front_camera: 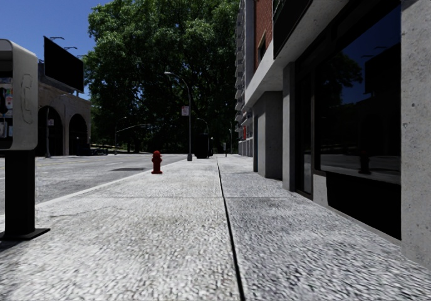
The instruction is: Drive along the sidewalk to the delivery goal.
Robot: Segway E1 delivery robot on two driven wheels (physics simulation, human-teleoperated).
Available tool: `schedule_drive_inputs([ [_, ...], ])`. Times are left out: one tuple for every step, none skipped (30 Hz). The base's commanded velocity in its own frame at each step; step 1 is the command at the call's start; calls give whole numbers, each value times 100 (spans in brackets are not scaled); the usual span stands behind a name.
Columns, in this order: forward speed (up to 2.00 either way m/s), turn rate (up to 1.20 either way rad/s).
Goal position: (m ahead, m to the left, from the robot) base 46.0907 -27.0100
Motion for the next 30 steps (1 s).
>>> schedule_drive_inputs([
  [200,0],
  [200,0],
  [200,0],
  [200,0],
  [200,0],
  [200,0],
  [200,0],
  [200,0],
  [200,0],
  [200,0],
  [200,0],
  [200,0],
  [200,0],
  [200,0],
  [200,0],
  [200,0],
  [200,0],
  [200,0],
  [200,0],
  [200,0],
  [200,0],
  [200,0],
  [200,0],
  [200,0],
  [200,0],
  [200,0],
  [200,0],
  [200,0],
  [200,0],
  [200,0],
])
